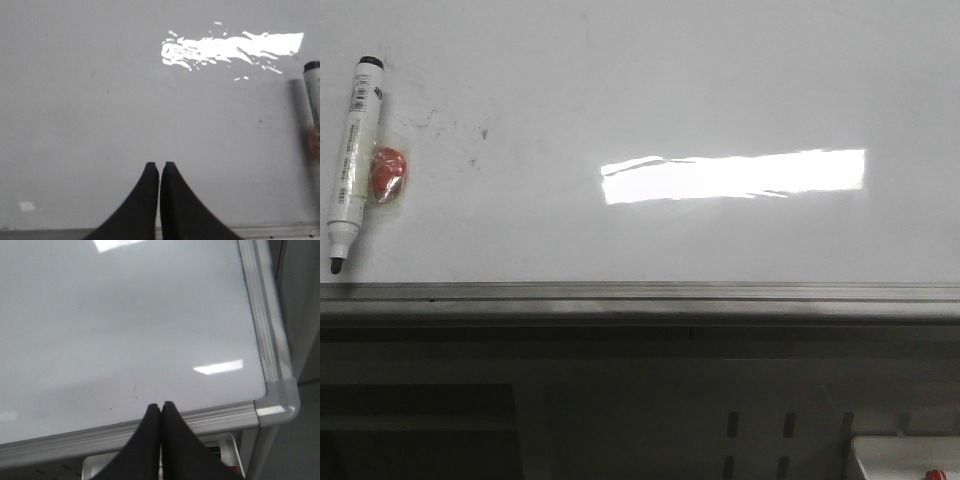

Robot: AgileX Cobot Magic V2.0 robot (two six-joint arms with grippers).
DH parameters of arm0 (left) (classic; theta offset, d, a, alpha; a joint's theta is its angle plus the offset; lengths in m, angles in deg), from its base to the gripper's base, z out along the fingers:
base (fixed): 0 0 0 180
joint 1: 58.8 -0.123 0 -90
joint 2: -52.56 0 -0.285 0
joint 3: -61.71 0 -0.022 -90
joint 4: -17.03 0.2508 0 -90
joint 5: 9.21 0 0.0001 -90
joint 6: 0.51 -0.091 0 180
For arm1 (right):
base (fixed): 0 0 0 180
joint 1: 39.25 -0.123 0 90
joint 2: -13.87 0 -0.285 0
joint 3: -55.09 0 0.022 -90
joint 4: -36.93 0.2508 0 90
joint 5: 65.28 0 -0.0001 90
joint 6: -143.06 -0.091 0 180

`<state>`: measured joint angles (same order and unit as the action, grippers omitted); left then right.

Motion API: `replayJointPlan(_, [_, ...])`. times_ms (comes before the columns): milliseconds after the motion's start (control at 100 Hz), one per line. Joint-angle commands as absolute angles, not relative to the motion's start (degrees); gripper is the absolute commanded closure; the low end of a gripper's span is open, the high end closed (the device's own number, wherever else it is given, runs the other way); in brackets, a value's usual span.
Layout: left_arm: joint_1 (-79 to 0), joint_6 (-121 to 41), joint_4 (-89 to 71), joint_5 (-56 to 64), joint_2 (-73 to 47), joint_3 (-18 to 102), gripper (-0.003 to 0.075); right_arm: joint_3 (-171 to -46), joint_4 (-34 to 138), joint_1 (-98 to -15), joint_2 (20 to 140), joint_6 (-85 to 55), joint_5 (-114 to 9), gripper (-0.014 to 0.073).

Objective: Write number 4 on whiteboard

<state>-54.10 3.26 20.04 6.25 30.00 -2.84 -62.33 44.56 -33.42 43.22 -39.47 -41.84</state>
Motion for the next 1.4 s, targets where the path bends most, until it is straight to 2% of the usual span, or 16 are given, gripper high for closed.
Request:
replayJointPlan(0, [-53.86,3.71,19.83,1.79,27.38,0.02,0.074,-65.13,44.96,-33.51,46.66,-38.86,-44.96,0.0658])
replayJointPlan(90, [-53.74,3.71,19.7,2.02,25.91,0.02,0.0708,-65.13,44.96,-33.51,48.25,-38.86,-45.06,0.0658])
replayJointPlan(160, [-53.74,3.71,19.4,1.37,24.92,0.02,0.0603,-65.13,44.96,-33.51,48.59,-38.86,-45.06,0.0658])
replayJointPlan(260, [-53.74,3.71,19.4,-2.71,23.6,-0.1,0.0411,-65.13,44.96,-33.51,48.59,-38.86,-44.71,0.0658])
replayJointPlan(330, [-53.74,3.71,19.71,-5.72,22.53,-0.3,0.0353,-65.13,44.96,-33.51,48.59,-38.86,-44.85,0.0658])
replayJointPlan(450, [-53.65,3.71,19.21,-11.81,20.32,-0.57,0.0353,-65.13,44.96,-33.51,48.59,-38.86,-44.96,0.0658])
replayJointPlan(610, [-50.79,3.71,20.23,-13.16,15.27,-0.1,0.0353,-65.13,44.96,-33.51,48.59,-38.86,-45.08,0.0658])
replayJointPlan(790, [-37.98,3.71,20.11,-18.19,8.59,0.14,0.0351,-65.13,44.96,-33.51,48.59,-38.86,-45.08,0.0658])
replayJointPlan(900, [-29.0,3.81,15.19,-22.52,4.27,0.65,0.035,-65.13,44.96,-33.51,48.59,-38.86,-45.35,0.0658])
replayJointPlan(1000, [-24.04,3.81,10.66,-24.54,-0.37,1.87,0.035,-65.13,44.96,-33.51,48.59,-38.86,-45.46,0.0658])
replayJointPlan(1230, [-22.94,3.81,8.37,-25.38,-9.19,3.23,0.035,-65.13,44.96,-33.51,48.59,-38.86,-45.84,0.0658])
replayJointPlan(1390, [-22.94,3.71,6.14,-25.02,-10.32,3.23,0.035,-65.13,44.96,-33.51,48.59,-38.86,-46.29,0.0658])
